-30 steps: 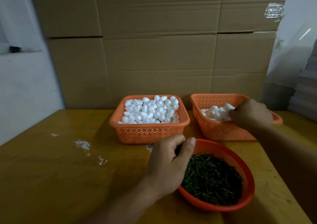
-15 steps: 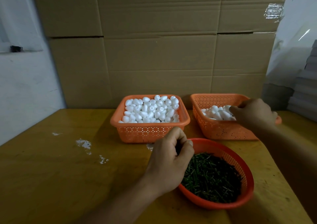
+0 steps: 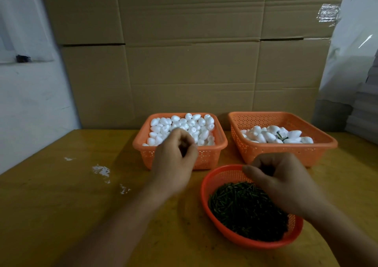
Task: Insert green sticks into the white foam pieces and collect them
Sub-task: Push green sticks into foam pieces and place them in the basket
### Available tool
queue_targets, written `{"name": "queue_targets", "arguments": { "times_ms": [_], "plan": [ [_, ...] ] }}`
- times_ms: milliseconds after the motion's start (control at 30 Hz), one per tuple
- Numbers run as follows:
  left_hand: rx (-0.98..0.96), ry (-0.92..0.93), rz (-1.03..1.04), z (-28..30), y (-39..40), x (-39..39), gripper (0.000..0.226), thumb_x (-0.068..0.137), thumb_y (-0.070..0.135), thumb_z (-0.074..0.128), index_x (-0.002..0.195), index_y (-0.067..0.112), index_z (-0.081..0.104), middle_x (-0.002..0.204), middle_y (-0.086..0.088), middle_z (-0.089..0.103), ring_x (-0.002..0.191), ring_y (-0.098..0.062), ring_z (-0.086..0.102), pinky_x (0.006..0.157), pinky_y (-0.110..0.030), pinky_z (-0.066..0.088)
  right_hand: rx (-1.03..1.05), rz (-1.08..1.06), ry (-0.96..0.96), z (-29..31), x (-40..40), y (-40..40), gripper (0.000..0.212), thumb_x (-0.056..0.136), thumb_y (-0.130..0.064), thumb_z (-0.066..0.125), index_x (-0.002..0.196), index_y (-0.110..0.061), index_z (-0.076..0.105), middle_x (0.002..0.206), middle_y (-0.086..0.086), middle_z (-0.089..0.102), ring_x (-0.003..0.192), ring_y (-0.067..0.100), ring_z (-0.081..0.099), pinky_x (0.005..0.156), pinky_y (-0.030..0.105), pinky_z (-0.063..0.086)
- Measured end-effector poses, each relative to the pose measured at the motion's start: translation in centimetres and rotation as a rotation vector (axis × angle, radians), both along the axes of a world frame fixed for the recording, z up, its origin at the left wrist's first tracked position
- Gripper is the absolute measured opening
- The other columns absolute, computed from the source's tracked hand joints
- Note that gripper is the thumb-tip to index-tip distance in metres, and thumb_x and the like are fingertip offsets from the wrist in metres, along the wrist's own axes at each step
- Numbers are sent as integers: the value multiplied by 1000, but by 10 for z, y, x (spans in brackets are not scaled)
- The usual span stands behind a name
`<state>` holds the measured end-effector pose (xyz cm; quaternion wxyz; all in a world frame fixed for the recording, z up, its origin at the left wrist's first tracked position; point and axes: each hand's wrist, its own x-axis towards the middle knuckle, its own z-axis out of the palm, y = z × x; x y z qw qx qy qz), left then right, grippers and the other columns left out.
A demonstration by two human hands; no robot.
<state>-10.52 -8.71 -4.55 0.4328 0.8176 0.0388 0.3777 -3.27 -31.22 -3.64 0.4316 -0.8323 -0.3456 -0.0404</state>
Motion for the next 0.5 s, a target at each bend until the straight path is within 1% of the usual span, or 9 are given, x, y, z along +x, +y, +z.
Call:
{"name": "queue_targets", "arguments": {
  "times_ms": [33, 67, 100, 167, 200, 300, 400, 467, 500],
  "plan": [
    [4, 9, 49, 5, 8, 1, 14, 94, 9, 60, 91, 23, 57, 64, 14, 60, 55, 0, 53, 56, -19, 44, -31, 31, -14, -1, -2, 0, 23, 92, -24, 69, 69, -22, 70, 54, 0, 63, 39, 3, 48, 41, 19, 37],
    [4, 22, 92, 10, 17, 3, 18, 93, 8, 58, 95, 25, 58, 65, 14, 62, 57, -1, 55, 58, -20, 44, -57, 63, -32, -2, -4, -1, 21, 92, -20, 69, 72, -23, 71, 57, -1, 65, 40, 3, 49, 41, 18, 37],
    [2, 47, 127, 15, 26, 6, 20, 92, 7, 57, 96, 27, 58, 69, 12, 64, 62, -5, 61, 62, -28, 49, -74, 92, -43, -2, -6, -1, 20, 92, -17, 68, 74, -24, 72, 59, -3, 66, 41, 4, 50, 41, 17, 36],
    [37, 147, 181, 26, 43, 15, 21, 91, 7, 56, 91, 28, 59, 82, 3, 69, 74, -21, 69, 73, -43, 56, -92, 127, -44, -2, -8, -2, 20, 92, -11, 65, 79, -24, 73, 62, -2, 68, 41, 5, 51, 40, 18, 37],
    [71, 208, 194, 31, 50, 22, 23, 91, 6, 55, 89, 28, 59, 85, 0, 70, 76, -24, 70, 74, -45, 58, -99, 131, -49, -2, -8, -2, 21, 91, -8, 64, 81, -25, 73, 64, -1, 69, 40, 6, 51, 40, 18, 37],
    [166, 439, 173, 45, 69, 47, 24, 90, 6, 57, 90, 29, 61, 91, -3, 70, 81, -26, 71, 70, -35, 56, -114, 139, -86, -2, -10, -3, 24, 91, -5, 63, 87, -26, 74, 64, 1, 69, 40, 7, 52, 39, 19, 37],
    [307, 720, 119, 53, 85, 72, 11, 92, 18, 67, 102, 22, 68, 95, -2, 70, 90, -24, 72, 76, -32, 56, -129, 156, -138, -1, -15, -1, 23, 89, -7, 64, 93, -26, 76, 67, -4, 71, 47, 9, 59, 42, 25, 45],
    [393, 890, 85, 57, 90, 82, 17, 92, 23, 70, 107, 17, 71, 93, -3, 71, 88, -22, 72, 72, -29, 56, -133, 173, -160, -1, -17, -1, 24, 89, -7, 65, 95, -26, 77, 68, -11, 71, 51, 8, 61, 45, 22, 45],
    [418, 966, 64, 57, 90, 86, 20, 91, 25, 71, 109, 16, 72, 95, -4, 72, 89, -21, 72, 70, -28, 56, -134, 176, -162, -1, -16, -1, 24, 88, -6, 65, 96, -27, 77, 68, -12, 71, 52, 7, 62, 47, 20, 45]
  ]
}}
